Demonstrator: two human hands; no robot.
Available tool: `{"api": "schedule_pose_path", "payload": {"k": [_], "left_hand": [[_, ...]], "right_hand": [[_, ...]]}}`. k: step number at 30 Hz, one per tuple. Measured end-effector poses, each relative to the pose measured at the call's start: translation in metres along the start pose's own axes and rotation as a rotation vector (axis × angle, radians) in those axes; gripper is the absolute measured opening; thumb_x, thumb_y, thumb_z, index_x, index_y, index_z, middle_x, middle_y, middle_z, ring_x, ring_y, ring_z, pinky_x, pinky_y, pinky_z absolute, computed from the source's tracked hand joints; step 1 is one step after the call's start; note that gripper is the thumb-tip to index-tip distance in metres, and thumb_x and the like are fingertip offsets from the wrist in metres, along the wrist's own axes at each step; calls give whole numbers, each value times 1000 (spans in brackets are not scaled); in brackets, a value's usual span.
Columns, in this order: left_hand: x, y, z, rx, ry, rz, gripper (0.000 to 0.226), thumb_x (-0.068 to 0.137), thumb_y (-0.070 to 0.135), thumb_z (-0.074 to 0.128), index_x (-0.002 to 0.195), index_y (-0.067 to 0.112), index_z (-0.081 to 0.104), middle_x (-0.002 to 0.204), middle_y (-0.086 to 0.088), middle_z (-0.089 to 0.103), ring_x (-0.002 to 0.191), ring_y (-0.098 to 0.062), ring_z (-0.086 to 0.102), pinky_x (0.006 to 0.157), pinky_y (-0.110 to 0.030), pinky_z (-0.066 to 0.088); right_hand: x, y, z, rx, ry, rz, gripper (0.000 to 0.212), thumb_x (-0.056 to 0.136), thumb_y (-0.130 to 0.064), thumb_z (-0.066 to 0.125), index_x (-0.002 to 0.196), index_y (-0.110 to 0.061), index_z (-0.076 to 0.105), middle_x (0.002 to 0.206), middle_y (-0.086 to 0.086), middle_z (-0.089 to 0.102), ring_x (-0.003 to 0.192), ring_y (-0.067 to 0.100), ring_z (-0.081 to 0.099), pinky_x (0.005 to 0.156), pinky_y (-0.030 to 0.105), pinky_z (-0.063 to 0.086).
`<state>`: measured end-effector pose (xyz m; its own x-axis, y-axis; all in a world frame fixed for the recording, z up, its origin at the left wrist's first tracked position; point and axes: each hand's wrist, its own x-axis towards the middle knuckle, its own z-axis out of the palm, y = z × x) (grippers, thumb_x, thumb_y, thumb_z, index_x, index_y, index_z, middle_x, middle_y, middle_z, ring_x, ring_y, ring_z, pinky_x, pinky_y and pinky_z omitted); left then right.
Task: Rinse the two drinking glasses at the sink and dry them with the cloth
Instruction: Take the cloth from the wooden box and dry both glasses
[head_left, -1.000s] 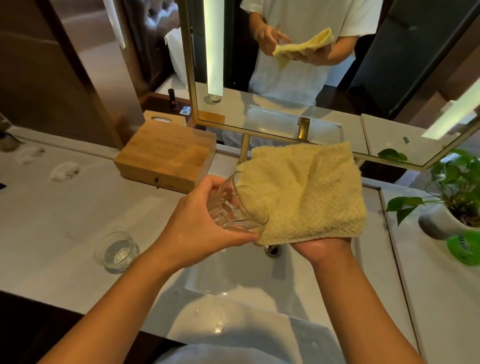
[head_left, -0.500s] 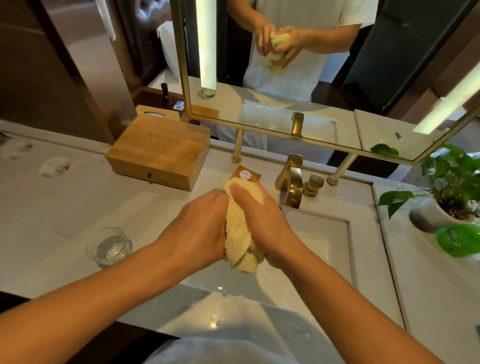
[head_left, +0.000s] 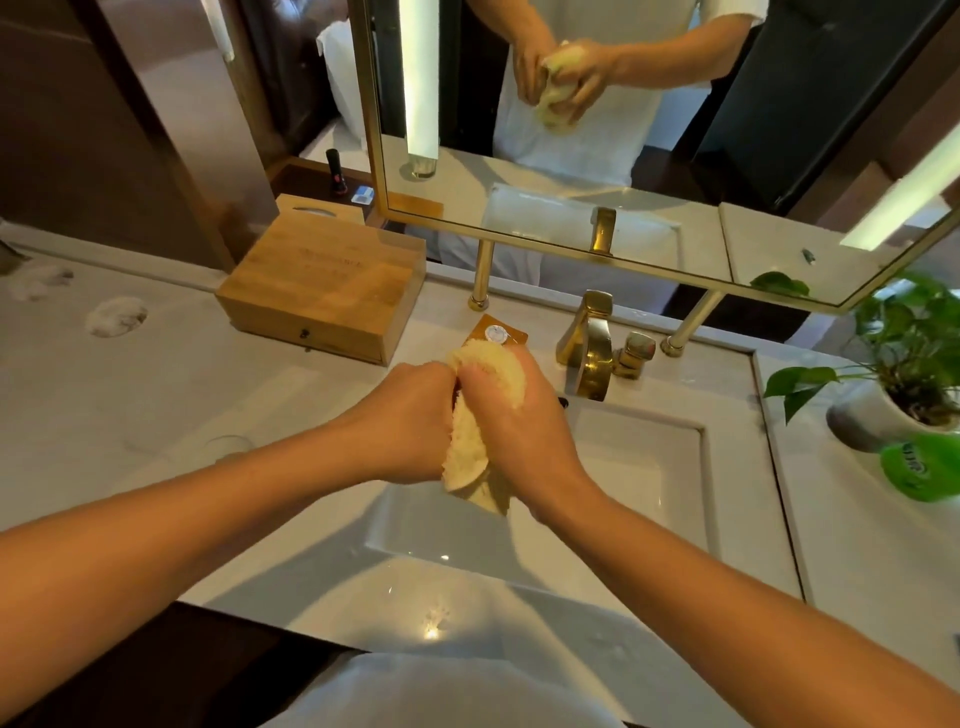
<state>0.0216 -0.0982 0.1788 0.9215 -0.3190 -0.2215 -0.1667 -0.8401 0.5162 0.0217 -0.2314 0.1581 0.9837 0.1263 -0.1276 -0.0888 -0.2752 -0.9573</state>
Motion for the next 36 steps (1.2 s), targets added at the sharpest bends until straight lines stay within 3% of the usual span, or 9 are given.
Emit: {"api": "schedule_pose_path", "payload": {"k": [6, 10, 13, 15, 18, 25, 29, 33, 36], "left_hand": [[-14, -5, 9, -756, -337, -18, 49, 72, -16, 74, 59, 31, 71, 63, 12, 66, 62, -6, 63, 57, -23, 52], [-11, -24, 16, -1211, -813, 13, 31, 66, 7, 88, 89, 25, 79, 91, 1, 74, 85, -14, 70, 72, -28, 59], [2, -43, 37, -1371, -1121, 119, 33, 95, 11, 54, 125, 22, 65, 119, 4, 68, 107, -14, 65, 83, -26, 53], [11, -47, 42, -1379, -1153, 196, 42, 97, 7, 39, 132, 20, 58, 125, 3, 64, 112, -14, 61, 85, -26, 53], [12, -35, 25, -1409, -1193, 224, 37, 91, 18, 67, 128, 20, 62, 118, 5, 66, 101, -8, 61, 79, -18, 53], [-3, -15, 9, -910, -281, -98, 29, 60, -3, 82, 78, 19, 74, 76, -3, 72, 74, -19, 69, 64, -33, 57], [0, -6, 37, -251, 248, -183, 25, 71, 27, 78, 79, 27, 54, 77, 6, 66, 73, -16, 63, 59, -25, 46], [0, -28, 65, -24, 320, -62, 38, 78, 35, 77, 102, 14, 57, 99, -6, 64, 86, -25, 63, 73, -42, 54], [-3, -35, 67, -152, 387, 6, 46, 68, 37, 80, 103, 16, 59, 94, 1, 63, 81, -17, 61, 68, -35, 53]], "right_hand": [[-12, 24, -21, -302, -224, -605, 41, 93, -41, 53, 118, -12, 66, 117, 6, 62, 112, 17, 54, 95, 27, 45], [-8, 10, -39, -465, -422, -989, 42, 90, -41, 61, 123, -14, 60, 124, 19, 57, 114, 32, 53, 89, 46, 48], [-7, -8, -43, -550, -498, -1236, 42, 93, -51, 50, 121, -19, 50, 123, 26, 57, 107, 38, 55, 86, 43, 47], [-1, -12, -44, -517, -499, -1313, 42, 95, -52, 45, 119, -18, 51, 122, 26, 56, 103, 40, 56, 86, 42, 47], [11, -1, -45, -360, -423, -1196, 43, 95, -48, 46, 118, -14, 55, 121, 27, 57, 106, 41, 57, 85, 51, 48], [10, 18, -16, -229, -76, -685, 34, 94, -30, 49, 116, -12, 67, 111, 4, 68, 104, 18, 62, 90, 36, 51], [17, 20, 0, -174, -22, -157, 12, 101, -36, 46, 103, -32, 57, 98, -7, 63, 93, 13, 60, 84, 33, 49], [28, 33, 9, -4, -95, 192, 28, 91, -49, 44, 95, -28, 63, 100, 5, 70, 95, 26, 66, 91, 48, 54], [24, 37, 3, 451, -93, 485, 29, 93, -42, 58, 105, -18, 69, 104, 13, 73, 97, 31, 69, 91, 45, 56]]}}
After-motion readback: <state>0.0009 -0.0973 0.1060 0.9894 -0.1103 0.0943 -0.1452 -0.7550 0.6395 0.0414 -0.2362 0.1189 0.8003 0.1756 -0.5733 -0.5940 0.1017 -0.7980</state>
